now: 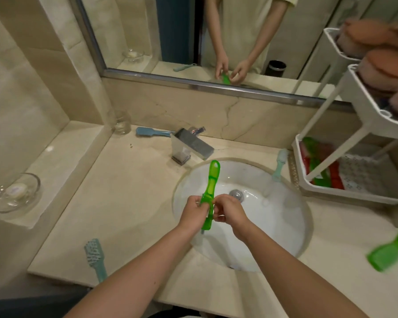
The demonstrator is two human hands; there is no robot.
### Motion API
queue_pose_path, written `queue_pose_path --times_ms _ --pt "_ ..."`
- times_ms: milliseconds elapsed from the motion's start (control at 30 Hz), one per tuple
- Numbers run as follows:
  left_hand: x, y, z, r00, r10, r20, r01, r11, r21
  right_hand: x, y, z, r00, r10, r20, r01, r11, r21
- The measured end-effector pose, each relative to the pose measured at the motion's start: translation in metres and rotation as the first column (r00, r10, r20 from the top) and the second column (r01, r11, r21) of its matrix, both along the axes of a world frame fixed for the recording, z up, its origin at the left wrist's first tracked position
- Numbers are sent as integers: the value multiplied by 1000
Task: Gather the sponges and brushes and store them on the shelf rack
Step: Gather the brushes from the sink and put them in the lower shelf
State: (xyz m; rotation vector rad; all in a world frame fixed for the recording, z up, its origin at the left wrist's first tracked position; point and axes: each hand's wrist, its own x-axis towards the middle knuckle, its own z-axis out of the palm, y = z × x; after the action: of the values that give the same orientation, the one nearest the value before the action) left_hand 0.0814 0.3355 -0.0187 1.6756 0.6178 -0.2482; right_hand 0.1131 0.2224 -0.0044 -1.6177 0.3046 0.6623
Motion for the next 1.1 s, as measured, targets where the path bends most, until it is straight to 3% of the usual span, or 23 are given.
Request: queue_pose_path --times_ms 133,267,767,933,1100 --pt "9 -35 8 998 -55 -11 54 996 -71 3 -39 6 994 -113 3 113 994 -13" --pt "14 -76 11 991 -129 21 128 991 28 6 -87 9 977 -206 63 210 975 -66" --pt "5 -253 8 870 -482 106 477 876 74 -13 -287 9 848 -469 248 522 821 -231" --pt "9 -297 10 848 -521 98 514 853 89 -20 -339 4 800 -513 311 599 714 -364" --pt "10 -333 12 858 -508 69 508 861 25 -23 -384 -10 868 -397 298 495 640 -588"
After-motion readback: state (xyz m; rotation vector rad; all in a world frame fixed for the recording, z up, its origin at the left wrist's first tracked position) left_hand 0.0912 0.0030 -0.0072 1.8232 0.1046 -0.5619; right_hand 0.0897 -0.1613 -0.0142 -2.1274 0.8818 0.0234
